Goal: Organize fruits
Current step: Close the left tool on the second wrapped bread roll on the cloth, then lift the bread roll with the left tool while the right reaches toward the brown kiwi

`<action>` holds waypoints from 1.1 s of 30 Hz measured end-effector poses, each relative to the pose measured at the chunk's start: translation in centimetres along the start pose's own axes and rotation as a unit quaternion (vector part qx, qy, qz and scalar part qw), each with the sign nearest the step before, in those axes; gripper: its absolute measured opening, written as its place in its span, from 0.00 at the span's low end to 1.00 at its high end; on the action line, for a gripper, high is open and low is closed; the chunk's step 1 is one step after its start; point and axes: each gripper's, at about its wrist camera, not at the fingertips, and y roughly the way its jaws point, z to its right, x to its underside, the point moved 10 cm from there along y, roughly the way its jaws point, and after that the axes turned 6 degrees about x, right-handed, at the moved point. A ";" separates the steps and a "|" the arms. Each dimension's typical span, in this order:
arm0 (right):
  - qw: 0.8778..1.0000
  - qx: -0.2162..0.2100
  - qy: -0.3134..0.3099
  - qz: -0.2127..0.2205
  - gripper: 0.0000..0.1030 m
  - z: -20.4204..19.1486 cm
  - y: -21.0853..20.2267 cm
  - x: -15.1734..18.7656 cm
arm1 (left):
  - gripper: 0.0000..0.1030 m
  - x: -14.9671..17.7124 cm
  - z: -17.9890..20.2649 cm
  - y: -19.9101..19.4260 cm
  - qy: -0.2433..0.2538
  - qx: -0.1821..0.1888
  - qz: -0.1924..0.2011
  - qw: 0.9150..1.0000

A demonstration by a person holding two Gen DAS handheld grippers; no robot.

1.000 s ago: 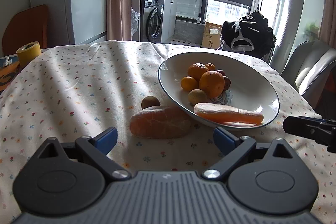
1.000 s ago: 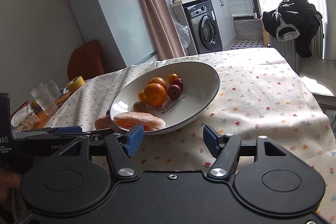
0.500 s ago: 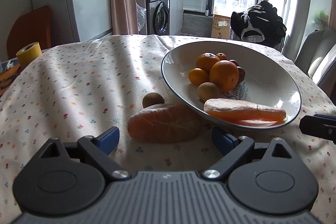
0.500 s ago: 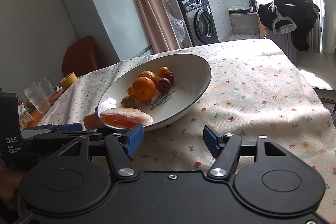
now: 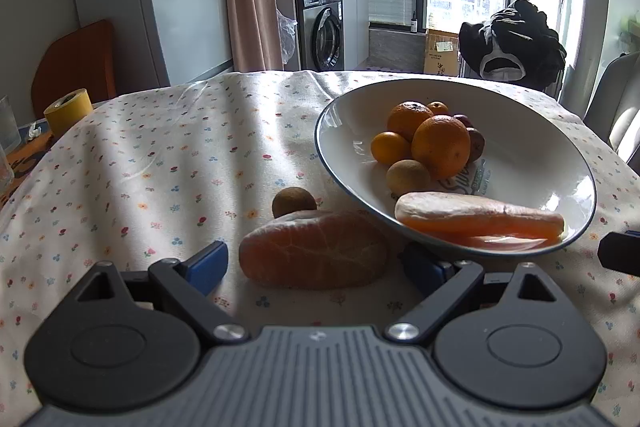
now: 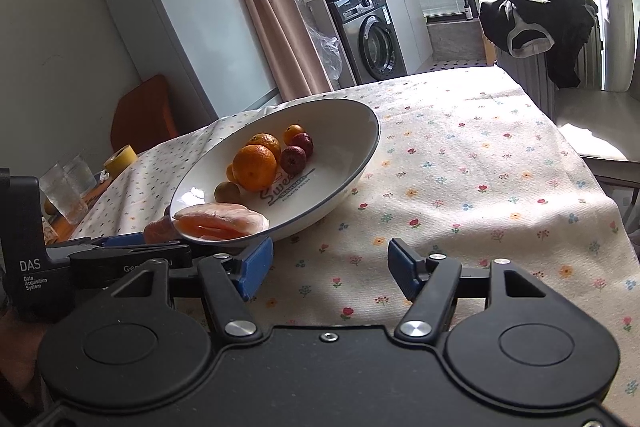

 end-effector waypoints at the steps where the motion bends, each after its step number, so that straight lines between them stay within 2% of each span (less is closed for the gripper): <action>1: 1.000 0.000 0.000 0.001 0.62 -0.1 -0.1 0.0 | 0.91 -0.1 0.0 0.1 0.000 -0.001 0.001 1.000; 6: 1.000 0.000 0.002 0.002 0.63 -0.1 -0.3 -0.1 | 0.90 -0.3 -0.1 0.4 -0.010 -0.002 0.001 1.000; 8: 1.000 0.001 0.000 0.004 0.64 -0.2 -0.5 -0.2 | 0.79 -0.3 0.0 0.2 -0.012 0.000 0.004 1.000; 11: 1.000 -0.001 -0.005 0.006 0.64 -0.7 -0.8 -0.3 | 0.72 -0.3 -0.3 -0.1 -0.019 -0.002 0.005 1.000; 14: 1.000 -0.006 -0.010 0.006 0.64 -1.2 -1.0 -0.3 | 0.71 0.0 -0.3 -0.5 -0.014 0.001 0.007 1.000; 22: 1.000 -0.013 -0.026 -0.001 0.64 -3.1 -1.0 0.1 | 0.70 0.4 -1.6 -1.9 -0.040 0.016 0.011 0.999; 33: 0.997 -0.041 -0.061 -0.011 0.64 -7.7 -0.1 0.6 | 0.70 0.4 -5.4 -3.9 -0.077 0.016 0.028 0.997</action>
